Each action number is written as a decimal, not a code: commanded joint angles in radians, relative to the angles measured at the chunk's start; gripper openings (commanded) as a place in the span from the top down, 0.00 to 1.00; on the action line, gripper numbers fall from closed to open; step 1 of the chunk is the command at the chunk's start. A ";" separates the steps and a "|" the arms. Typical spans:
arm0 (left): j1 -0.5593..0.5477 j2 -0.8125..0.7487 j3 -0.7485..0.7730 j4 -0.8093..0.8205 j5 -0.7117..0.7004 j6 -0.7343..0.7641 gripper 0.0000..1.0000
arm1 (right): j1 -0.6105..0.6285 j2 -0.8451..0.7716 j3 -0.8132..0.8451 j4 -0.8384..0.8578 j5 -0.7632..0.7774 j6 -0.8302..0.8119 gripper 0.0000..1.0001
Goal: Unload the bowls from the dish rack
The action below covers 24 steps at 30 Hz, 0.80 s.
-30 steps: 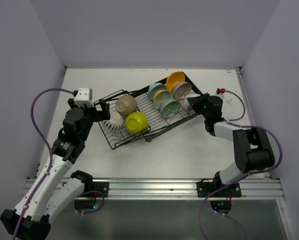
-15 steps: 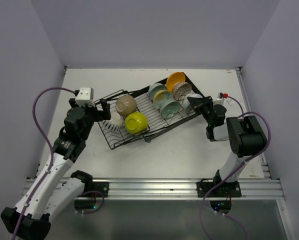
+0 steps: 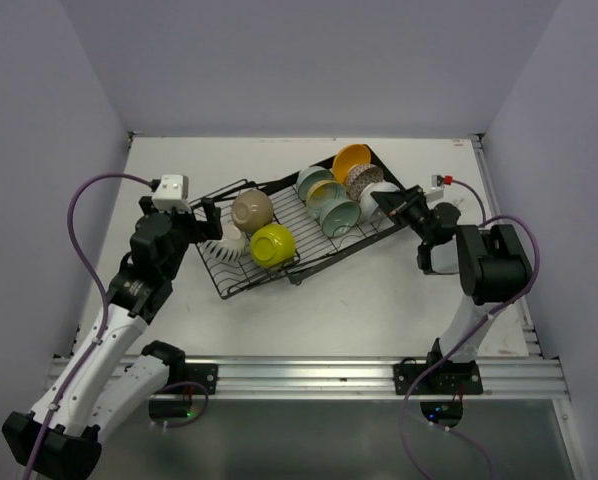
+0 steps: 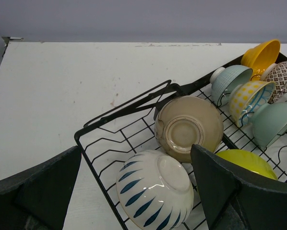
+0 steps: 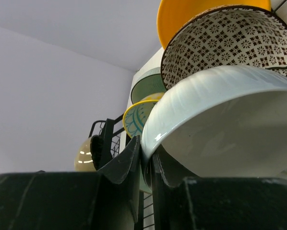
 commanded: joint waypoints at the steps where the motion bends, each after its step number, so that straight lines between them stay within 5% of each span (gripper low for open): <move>1: -0.008 0.001 0.022 0.020 -0.010 0.002 0.00 | -0.010 -0.006 0.037 0.283 -0.137 -0.021 1.00; 12: -0.008 0.001 0.022 0.018 -0.015 0.008 0.00 | -0.054 -0.279 0.171 -0.286 -0.117 -0.344 1.00; 18: -0.008 -0.003 0.022 0.015 -0.027 0.011 0.00 | -0.054 -0.407 0.406 -0.992 -0.039 -0.709 1.00; 24: -0.008 -0.017 0.022 0.016 -0.021 0.011 0.00 | -0.054 -0.379 0.651 -1.493 0.245 -0.883 1.00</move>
